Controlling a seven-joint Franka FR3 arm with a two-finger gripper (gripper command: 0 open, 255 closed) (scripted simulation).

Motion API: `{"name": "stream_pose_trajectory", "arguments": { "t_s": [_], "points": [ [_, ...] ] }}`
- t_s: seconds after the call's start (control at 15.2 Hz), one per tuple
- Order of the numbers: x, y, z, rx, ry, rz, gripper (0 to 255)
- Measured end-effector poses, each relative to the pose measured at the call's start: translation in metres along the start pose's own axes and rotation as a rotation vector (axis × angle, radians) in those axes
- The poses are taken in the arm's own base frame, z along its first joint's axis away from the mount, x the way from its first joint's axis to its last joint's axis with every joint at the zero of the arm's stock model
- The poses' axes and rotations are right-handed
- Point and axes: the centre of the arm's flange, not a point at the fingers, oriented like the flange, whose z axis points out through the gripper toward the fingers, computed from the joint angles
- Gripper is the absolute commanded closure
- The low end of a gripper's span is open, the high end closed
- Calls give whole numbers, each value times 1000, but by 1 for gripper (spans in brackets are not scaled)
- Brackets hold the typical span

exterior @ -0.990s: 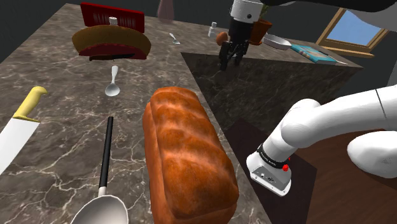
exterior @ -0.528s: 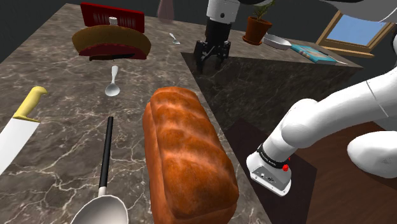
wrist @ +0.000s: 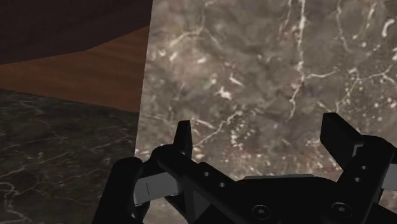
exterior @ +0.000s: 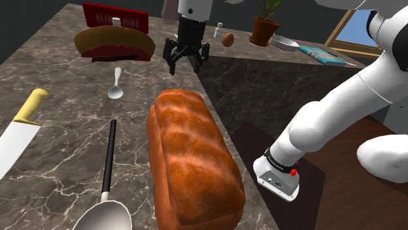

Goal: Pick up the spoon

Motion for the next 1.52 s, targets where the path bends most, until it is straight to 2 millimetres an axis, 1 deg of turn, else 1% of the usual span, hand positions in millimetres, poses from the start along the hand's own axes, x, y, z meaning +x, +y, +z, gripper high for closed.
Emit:
{"name": "stream_pose_trajectory", "arguments": {
  "t_s": [0.13, 0.26, 0.4, 0.66, 0.73, 0.92, 0.99, 1.12, 1.39, 1.52],
  "points": [
    [13, -23, 4, 13, -2, 29, 0],
    [24, -42, 7, 27, -2, 59, 0],
    [33, -67, 7, 40, -4, 88, 0],
    [56, -108, 10, 66, -8, 148, 0],
    [63, -121, 11, 74, -8, 162, 0],
    [84, -148, 12, 94, -11, 206, 0],
    [91, -161, 14, 101, -11, 221, 0],
    [99, -169, 18, 107, -13, 237, 0],
    [105, -171, 34, 109, -13, 243, 0],
    [106, -170, 46, 109, -13, 244, 0]
  ]
}}
